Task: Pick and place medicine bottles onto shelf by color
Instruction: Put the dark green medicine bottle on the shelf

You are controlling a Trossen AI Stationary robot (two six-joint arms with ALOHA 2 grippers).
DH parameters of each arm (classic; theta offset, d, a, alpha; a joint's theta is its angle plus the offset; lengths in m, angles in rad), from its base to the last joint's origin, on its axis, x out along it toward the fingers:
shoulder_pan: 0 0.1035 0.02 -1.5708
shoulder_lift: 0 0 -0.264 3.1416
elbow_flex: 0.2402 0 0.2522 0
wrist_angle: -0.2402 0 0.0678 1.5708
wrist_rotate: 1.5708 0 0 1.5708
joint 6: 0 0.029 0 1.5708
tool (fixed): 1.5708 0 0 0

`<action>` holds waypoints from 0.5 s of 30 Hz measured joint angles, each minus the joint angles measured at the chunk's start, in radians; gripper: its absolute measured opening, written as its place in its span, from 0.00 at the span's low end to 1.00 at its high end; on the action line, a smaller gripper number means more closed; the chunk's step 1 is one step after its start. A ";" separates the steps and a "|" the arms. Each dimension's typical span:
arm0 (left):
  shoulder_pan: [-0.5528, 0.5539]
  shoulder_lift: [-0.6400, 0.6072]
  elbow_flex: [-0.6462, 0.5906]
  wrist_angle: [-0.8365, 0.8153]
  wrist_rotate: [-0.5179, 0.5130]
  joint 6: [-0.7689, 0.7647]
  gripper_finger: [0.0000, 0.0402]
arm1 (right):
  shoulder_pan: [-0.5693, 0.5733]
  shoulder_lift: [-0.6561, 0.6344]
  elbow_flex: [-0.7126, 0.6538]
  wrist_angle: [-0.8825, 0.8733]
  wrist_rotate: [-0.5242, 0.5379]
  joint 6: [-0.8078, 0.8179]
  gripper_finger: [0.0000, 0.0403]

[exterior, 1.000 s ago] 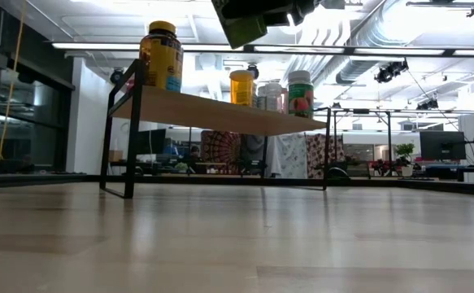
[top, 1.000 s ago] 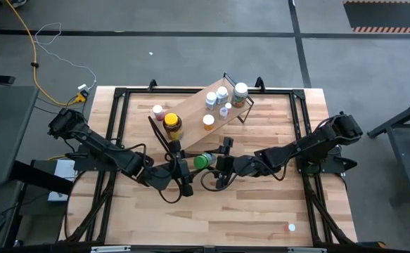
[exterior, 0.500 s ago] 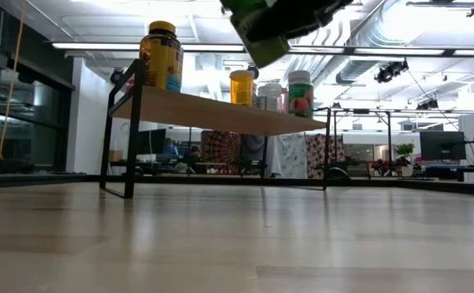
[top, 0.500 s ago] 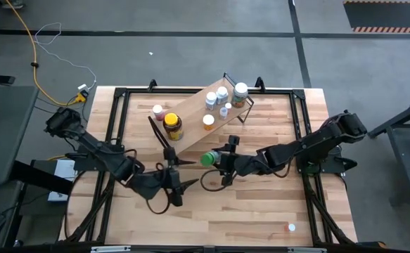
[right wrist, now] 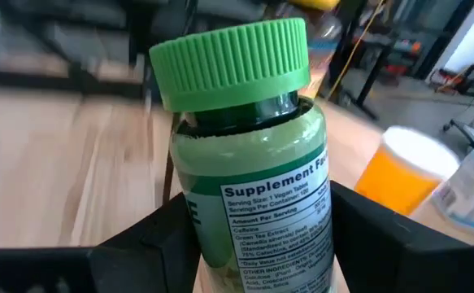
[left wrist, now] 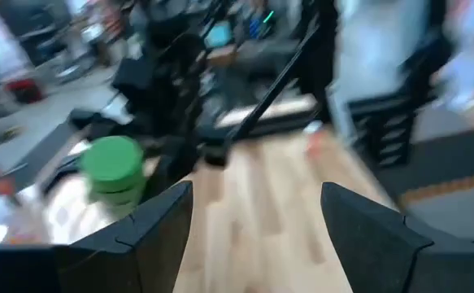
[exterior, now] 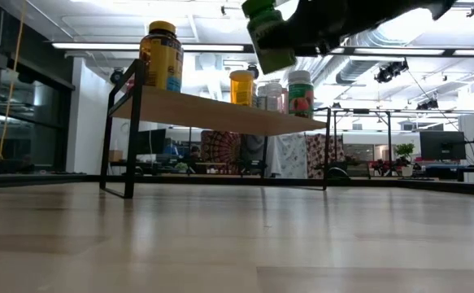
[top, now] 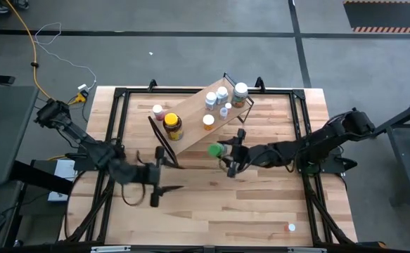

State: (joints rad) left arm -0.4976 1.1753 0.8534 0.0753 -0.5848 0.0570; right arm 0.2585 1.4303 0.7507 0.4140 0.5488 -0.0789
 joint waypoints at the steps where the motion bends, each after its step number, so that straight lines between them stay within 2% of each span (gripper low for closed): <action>1: 0.012 -0.033 -0.028 0.032 0.053 0.005 0.64 | -0.010 0.000 -0.018 0.055 -0.002 0.000 0.54; 4: 0.046 -0.126 -0.112 0.136 0.199 0.007 0.64 | -0.044 0.004 -0.063 0.173 -0.002 0.000 0.54; 7: 0.064 -0.205 -0.185 0.229 0.281 0.007 0.64 | -0.077 0.009 -0.095 0.267 -0.002 0.027 0.54; 11: 0.064 -0.284 -0.245 0.317 0.304 0.000 0.64 | -0.110 0.011 -0.114 0.309 0.021 0.081 0.54; 15: 0.064 -0.321 -0.250 0.311 0.305 -0.001 0.64 | -0.127 0.038 -0.113 0.317 0.023 0.129 0.54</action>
State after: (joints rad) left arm -0.4334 0.8547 0.6029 0.3867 -0.2798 0.0555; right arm 0.1312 1.4679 0.6373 0.7306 0.5722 0.0499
